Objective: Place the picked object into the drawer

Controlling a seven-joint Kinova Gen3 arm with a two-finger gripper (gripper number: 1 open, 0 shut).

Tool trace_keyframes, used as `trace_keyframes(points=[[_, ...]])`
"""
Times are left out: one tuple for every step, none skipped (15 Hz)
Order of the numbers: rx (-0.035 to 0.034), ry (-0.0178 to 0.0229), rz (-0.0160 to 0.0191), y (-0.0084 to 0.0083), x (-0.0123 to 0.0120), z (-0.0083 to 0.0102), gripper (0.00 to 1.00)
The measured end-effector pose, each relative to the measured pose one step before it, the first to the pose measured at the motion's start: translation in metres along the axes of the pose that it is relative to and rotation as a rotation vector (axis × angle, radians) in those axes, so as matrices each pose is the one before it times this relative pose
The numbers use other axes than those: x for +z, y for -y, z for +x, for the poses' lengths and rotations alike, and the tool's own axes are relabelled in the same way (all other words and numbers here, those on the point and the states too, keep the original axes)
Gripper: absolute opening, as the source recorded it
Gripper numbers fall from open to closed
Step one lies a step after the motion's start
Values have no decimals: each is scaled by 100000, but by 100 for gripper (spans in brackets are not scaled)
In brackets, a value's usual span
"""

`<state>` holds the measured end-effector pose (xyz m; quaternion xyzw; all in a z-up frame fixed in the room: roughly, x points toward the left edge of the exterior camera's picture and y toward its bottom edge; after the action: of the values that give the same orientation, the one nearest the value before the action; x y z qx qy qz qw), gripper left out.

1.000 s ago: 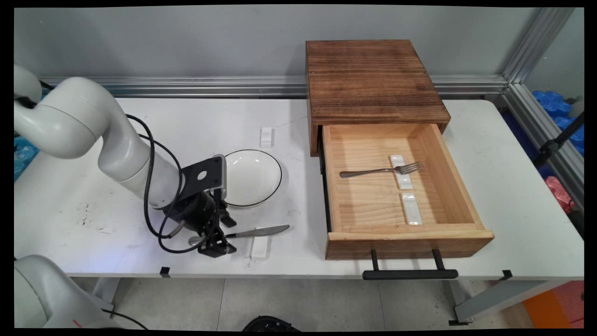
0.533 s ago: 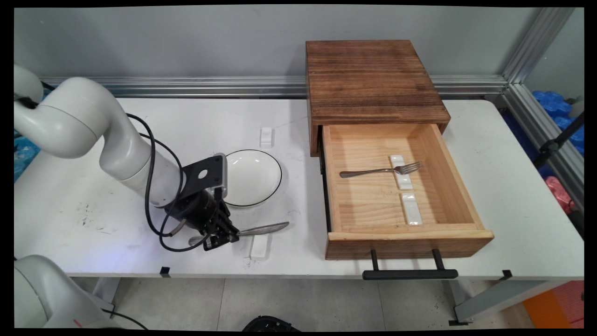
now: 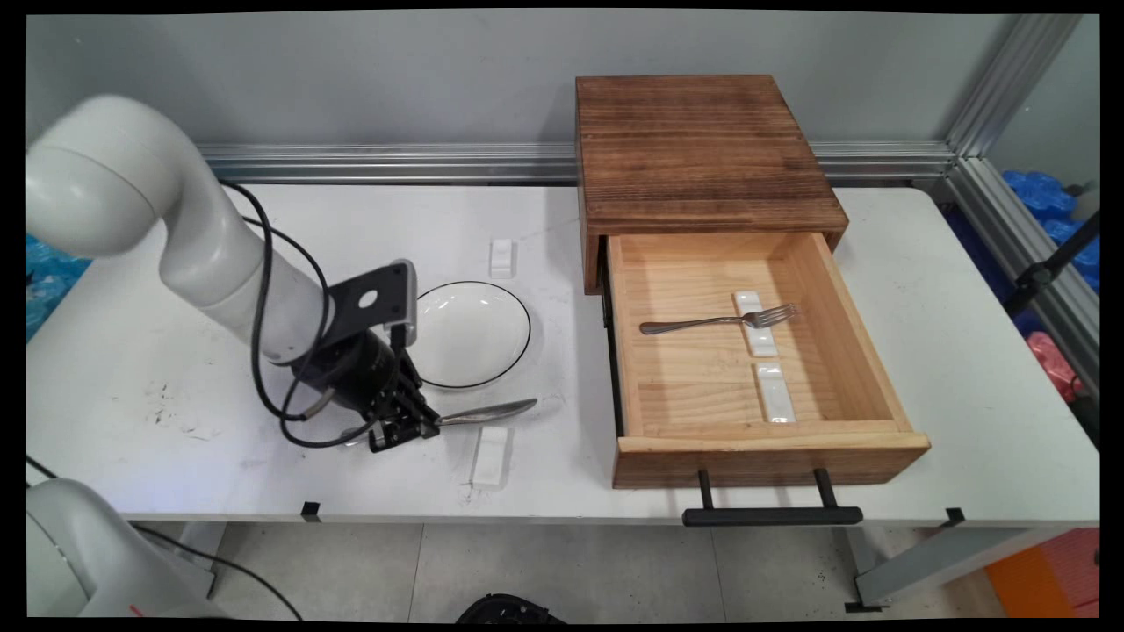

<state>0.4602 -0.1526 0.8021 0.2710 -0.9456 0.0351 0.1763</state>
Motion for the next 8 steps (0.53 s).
trace_keyframes(points=[[127,-125,108,-103,-712,290,0],[241,-156,104,-124,-875,377,0],[303,-346,136,-113,-1047,502,0],[269,-332,217,-94,-1084,540,0],[308,-330,224,-34,-929,506,0],[345,-470,300,33,-1035,627,0],[502,-555,347,42,-986,673,0],[562,-550,194,49,-790,630,0]])
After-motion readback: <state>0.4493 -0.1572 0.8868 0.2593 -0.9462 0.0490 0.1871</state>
